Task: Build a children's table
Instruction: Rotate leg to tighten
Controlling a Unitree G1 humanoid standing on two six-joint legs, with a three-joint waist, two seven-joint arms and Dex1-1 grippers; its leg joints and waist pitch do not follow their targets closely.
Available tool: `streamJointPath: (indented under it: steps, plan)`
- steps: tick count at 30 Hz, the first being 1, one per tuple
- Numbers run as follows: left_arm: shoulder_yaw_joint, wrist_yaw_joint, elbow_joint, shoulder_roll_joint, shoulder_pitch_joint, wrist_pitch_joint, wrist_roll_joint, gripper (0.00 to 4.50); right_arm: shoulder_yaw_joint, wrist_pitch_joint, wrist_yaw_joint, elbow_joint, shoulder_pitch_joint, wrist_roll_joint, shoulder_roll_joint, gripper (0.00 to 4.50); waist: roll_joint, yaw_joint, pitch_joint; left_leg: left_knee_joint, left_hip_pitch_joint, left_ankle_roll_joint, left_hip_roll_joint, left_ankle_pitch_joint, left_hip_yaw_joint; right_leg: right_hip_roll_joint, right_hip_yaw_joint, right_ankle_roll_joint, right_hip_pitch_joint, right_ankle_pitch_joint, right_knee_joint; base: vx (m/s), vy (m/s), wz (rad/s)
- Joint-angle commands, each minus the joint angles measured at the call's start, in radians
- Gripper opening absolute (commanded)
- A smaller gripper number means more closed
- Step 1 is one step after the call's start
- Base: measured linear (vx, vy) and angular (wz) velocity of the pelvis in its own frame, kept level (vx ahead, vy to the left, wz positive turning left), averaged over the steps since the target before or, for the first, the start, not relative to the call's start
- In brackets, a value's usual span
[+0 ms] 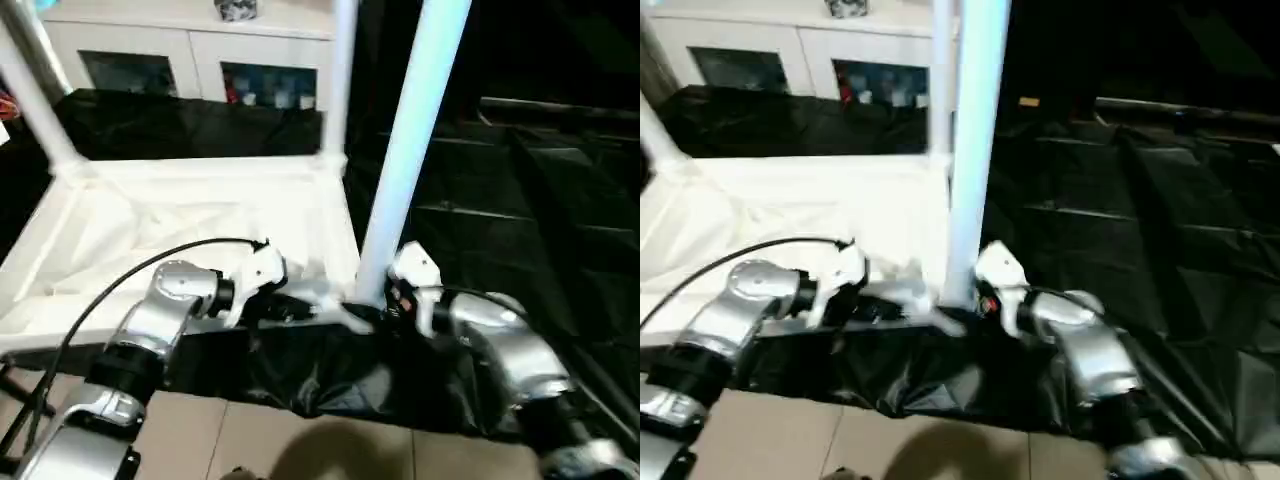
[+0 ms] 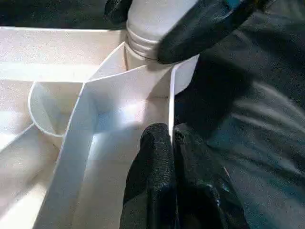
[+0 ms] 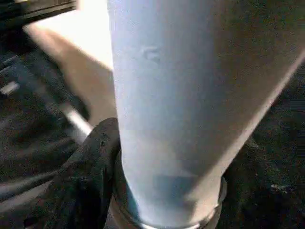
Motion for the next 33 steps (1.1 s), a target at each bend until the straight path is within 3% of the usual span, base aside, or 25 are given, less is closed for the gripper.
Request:
streamJointPath:
  steps: [1,4,11,12,14,16,17,19,22,26,28,31,33]
  plan:
    - [-0.004,0.075,-0.024,-0.06,-0.02,0.026,0.006,0.0,0.033,0.014,-0.108,0.058,-0.011,-0.027,0.072,2.66,0.002,-0.003,-0.057,-0.071,0.016,-0.029,0.019,-0.289,-0.008,-0.068,0.038,-0.166,0.034,-0.311,-0.086,0.0,0.0,0.0]
    - [-0.008,0.145,-0.031,-0.101,-0.021,0.054,0.022,0.0,0.009,0.022,-0.246,0.107,-0.032,-0.041,0.142,2.66,-0.004,-0.013,-0.059,-0.07,0.014,-0.027,0.017,-0.276,-0.006,-0.066,0.04,-0.172,0.036,-0.272,-0.084,0.0,0.0,0.0]
    - [-0.017,0.256,-0.041,-0.182,-0.032,0.087,0.04,0.0,-0.003,-0.04,-0.357,0.211,-0.087,-0.059,0.266,2.66,0.007,-0.017,-0.06,-0.071,0.015,-0.026,0.017,-0.285,-0.007,-0.066,0.04,-0.171,0.035,-0.248,-0.085,0.0,0.0,0.0]
    - [-0.016,0.252,-0.042,-0.182,-0.033,0.086,0.038,0.0,-0.005,-0.041,-0.355,0.21,-0.088,-0.056,0.267,3.22,0.004,-0.017,-0.06,-0.071,0.013,-0.022,0.015,-0.283,-0.007,-0.064,0.039,-0.172,0.038,-0.239,-0.084,0.0,0.0,0.0]
    - [-0.017,0.232,-0.048,-0.177,-0.034,0.081,0.033,0.0,-0.025,-0.04,-0.329,0.203,-0.089,-0.028,0.266,3.36,0.007,-0.017,-0.059,-0.071,0.014,-0.019,0.016,-0.288,-0.007,-0.064,0.039,-0.173,0.038,-0.238,-0.085,0.0,0.0,0.0]
    - [-0.017,0.197,-0.057,-0.16,-0.026,0.071,0.025,0.0,-0.022,-0.041,-0.282,0.187,-0.086,-0.022,0.243,3.46,0.015,-0.017,-0.06,-0.071,0.014,-0.018,0.016,-0.296,-0.008,-0.064,0.039,-0.177,0.039,-0.226,-0.083,0.0,0.0,0.0]
    - [-0.018,0.18,-0.06,-0.151,-0.023,0.055,0.022,0.0,-0.015,-0.047,-0.271,0.184,-0.086,-0.03,0.23,3.71,0.011,-0.019,-0.06,-0.072,0.014,-0.018,0.017,-0.295,-0.008,-0.063,0.039,-0.181,0.039,-0.215,-0.084,0.0,0.0,0.0]
    - [-0.018,0.161,-0.063,-0.142,-0.017,0.047,0.018,0.0,-0.009,-0.053,-0.251,0.183,-0.085,-0.036,0.213,3.71,0.016,-0.019,-0.061,-0.071,0.014,-0.018,0.017,-0.29,-0.008,-0.063,0.039,-0.188,0.04,-0.197,-0.082,0.0,0.0,0.0]
    - [-0.015,0.095,-0.072,-0.109,-0.005,0.034,0.0,0.0,0.001,-0.058,-0.138,0.15,-0.075,-0.022,0.147,3.71,0.011,-0.02,-0.063,-0.068,0.011,-0.005,0.015,-0.273,-0.005,-0.061,0.039,-0.199,0.047,-0.157,-0.079,0.0,0.0,0.0]
    - [-0.02,0.032,-0.061,-0.062,0.0,-0.008,0.004,0.0,0.013,-0.065,0.029,0.085,-0.052,0.012,0.066,3.71,0.012,-0.017,-0.064,-0.064,0.009,0.02,0.017,-0.24,-0.004,-0.061,0.038,-0.22,0.051,-0.102,-0.075,0.0,0.0,0.0]
    - [-0.019,-0.007,-0.055,-0.038,0.0,-0.023,0.0,0.0,0.03,-0.075,0.133,0.055,-0.032,0.027,0.014,3.71,0.015,-0.014,-0.063,-0.064,0.011,0.023,0.018,-0.243,-0.003,-0.063,0.037,-0.228,0.049,-0.111,-0.076,0.0,0.0,0.0]
    - [-0.019,-0.094,-0.071,-0.003,0.005,-0.032,-0.026,0.0,0.044,-0.079,0.258,0.021,-0.01,0.053,-0.051,3.71,0.008,-0.006,-0.061,-0.065,0.011,0.025,0.02,-0.257,-0.003,-0.063,0.036,-0.228,0.049,-0.146,-0.077,0.0,0.0,0.0]
    - [-0.017,-0.124,-0.079,0.009,0.008,-0.028,-0.037,0.0,0.05,-0.08,0.296,0.011,-0.004,0.058,-0.072,3.71,0.011,-0.002,-0.06,-0.065,0.013,0.025,0.022,-0.264,-0.002,-0.063,0.036,-0.228,0.046,-0.168,-0.077,0.0,0.0,0.0]
